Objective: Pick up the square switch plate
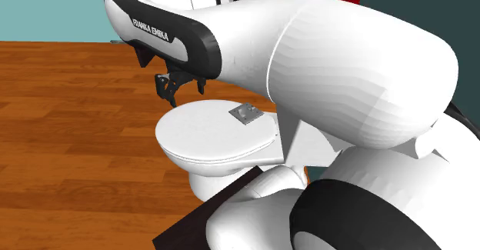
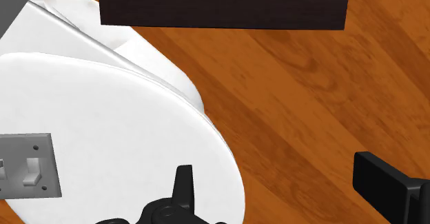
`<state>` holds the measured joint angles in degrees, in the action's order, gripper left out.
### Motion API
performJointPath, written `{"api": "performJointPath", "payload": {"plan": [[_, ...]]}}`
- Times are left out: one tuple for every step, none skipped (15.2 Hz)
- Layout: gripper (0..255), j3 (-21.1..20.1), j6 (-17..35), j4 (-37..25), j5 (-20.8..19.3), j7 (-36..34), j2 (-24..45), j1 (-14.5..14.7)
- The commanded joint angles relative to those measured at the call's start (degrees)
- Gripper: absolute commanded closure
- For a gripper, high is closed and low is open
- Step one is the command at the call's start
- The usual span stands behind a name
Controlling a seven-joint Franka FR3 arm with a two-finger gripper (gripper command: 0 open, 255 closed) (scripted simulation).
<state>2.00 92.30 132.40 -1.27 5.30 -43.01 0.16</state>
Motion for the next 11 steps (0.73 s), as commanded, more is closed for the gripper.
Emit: {"api": "performJointPath", "payload": {"plan": [[0, 0.0, 0.0, 0.0, 0.0, 0.0, 0.0, 0.0], [0, 1.01, 1.35, 0.8, -0.58, 1.09, 0.49, -0.33], [0, 2.03, 2.71, 1.53, -1.16, 2.18, 1.06, -0.65], [0, 3.05, 4.09, 2.2, -1.71, 3.25, 1.71, -0.98], [0, 4.08, 5.49, 2.79, -2.25, 4.33, 2.44, -1.3], [0, 5.11, 6.89, 3.3, -2.77, 5.41, 3.25, -1.62], [0, 6.15, 8.31, 3.75, -3.26, 6.48, 4.14, -1.93], [0, 7.19, 9.73, 4.11, -3.71, 7.56, 5.11, -2.23], [0, 8.24, 11.16, 4.41, -4.13, 8.63, 6.16, -2.51], [0, 9.28, 12.59, 4.63, -4.52, 9.72, 7.29, -2.78], [0, 10.34, 14.03, 4.77, -4.86, 10.8, 8.49, -3.03]]}}
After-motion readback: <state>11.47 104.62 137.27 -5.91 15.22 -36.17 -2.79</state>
